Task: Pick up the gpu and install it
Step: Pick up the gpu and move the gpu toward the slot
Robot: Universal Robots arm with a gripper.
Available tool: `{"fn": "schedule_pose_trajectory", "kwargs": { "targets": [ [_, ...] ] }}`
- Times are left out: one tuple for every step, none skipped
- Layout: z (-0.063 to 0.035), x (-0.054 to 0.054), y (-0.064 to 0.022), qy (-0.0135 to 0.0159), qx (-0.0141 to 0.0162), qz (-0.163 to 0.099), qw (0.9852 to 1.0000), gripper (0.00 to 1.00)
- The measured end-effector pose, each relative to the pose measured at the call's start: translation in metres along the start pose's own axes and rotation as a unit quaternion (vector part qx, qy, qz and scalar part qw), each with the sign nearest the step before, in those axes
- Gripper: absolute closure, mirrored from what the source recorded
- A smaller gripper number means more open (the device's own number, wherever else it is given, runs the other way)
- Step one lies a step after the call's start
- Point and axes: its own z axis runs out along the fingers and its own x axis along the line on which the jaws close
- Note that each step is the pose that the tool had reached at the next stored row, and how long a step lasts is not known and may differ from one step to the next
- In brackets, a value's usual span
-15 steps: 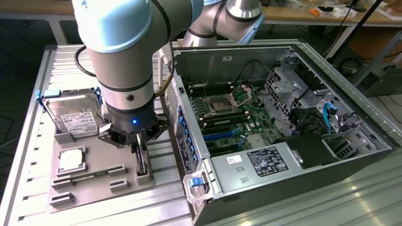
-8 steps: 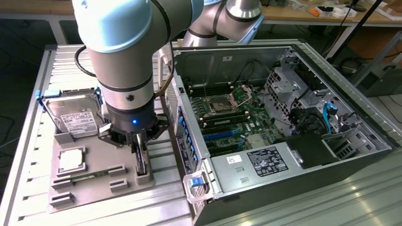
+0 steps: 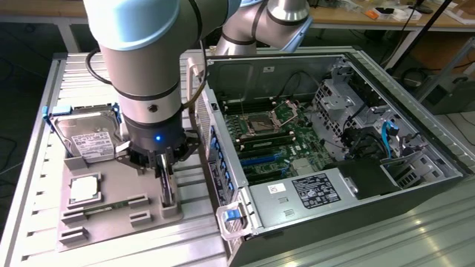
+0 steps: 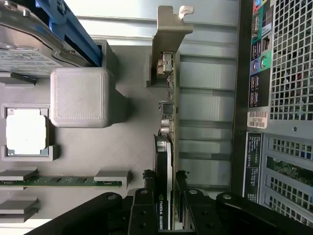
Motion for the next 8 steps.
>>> {"fn": "schedule_pose_trajectory", "kwargs": {
  "targets": [
    [-0.0026,0.000,0.0001,0.0000,0.0000,0.000,1.0000,0.73],
    [-0.0051,0.000,0.0002,0.0000,0.0000,0.000,1.0000,0.73],
    [-0.0096,0.000,0.0004,0.0000,0.0000,0.000,1.0000,0.73],
    [-0.0141,0.000,0.0006,0.0000,0.0000,0.000,1.0000,0.73],
    [-0.0185,-0.001,0.0008,0.0000,0.0000,0.000,1.0000,0.73],
    [-0.0213,-0.001,0.0009,0.0000,0.0000,0.000,1.0000,0.73],
    [-0.0211,-0.001,0.0009,-0.0001,-0.0001,0.000,1.0000,0.73],
    [-0.0212,-0.001,0.0009,0.0000,0.0000,0.000,1.0000,0.73]
  ]
}}
